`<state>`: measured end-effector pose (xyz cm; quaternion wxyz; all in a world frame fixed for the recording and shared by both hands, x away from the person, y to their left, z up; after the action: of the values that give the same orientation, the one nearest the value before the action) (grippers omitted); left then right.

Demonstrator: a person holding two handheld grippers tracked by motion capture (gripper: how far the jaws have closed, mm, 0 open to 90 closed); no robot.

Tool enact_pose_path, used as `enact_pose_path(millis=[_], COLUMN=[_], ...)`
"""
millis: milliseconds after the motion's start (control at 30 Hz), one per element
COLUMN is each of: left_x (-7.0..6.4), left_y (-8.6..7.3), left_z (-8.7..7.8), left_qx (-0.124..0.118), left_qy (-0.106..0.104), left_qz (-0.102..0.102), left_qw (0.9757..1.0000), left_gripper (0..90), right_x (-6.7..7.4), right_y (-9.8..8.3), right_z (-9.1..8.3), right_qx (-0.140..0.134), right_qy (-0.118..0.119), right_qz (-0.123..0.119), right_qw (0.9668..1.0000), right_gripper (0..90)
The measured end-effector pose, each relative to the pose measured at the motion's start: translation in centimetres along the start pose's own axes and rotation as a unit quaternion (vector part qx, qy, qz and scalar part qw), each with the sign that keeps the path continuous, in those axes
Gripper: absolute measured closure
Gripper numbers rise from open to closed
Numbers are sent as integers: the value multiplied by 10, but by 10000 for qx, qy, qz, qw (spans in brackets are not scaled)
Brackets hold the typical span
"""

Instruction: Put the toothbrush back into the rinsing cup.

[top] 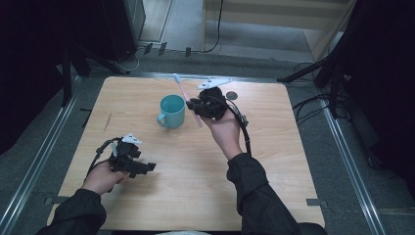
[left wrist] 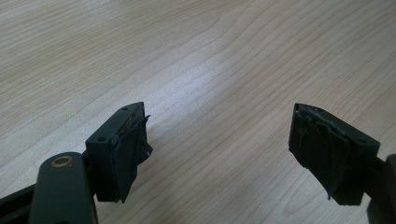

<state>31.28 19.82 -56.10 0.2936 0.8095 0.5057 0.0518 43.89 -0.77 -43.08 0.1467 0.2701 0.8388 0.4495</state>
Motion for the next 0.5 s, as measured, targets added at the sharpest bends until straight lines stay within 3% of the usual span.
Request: enact_pose_path(millis=[333, 500], left_x=[1, 3], left_y=[-1, -1], left_z=[-1, -2], left_qx=[8, -36], left_qy=[-10, -24], left_qz=[25, -29], left_qw=[10000, 10000], left_gripper=[195, 195], right_x=[-6, -10], right_y=[14, 22], right_z=[11, 16], right_qx=[71, -45], right_qy=[26, 47], right_qz=[-1, 194], right_qw=[10000, 9998], right_gripper=[787, 787])
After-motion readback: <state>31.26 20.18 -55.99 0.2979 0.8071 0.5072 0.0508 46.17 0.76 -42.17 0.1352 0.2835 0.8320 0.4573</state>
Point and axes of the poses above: each handheld gripper's, and its own axes: z roughly forward along the jaws, y roughly out of its top, x roughly to its left, the point moved 6 cm from there along z, roughly forward along the jaws, and after that the axes turned 5 degrees about -z, right-handed, at the moved point
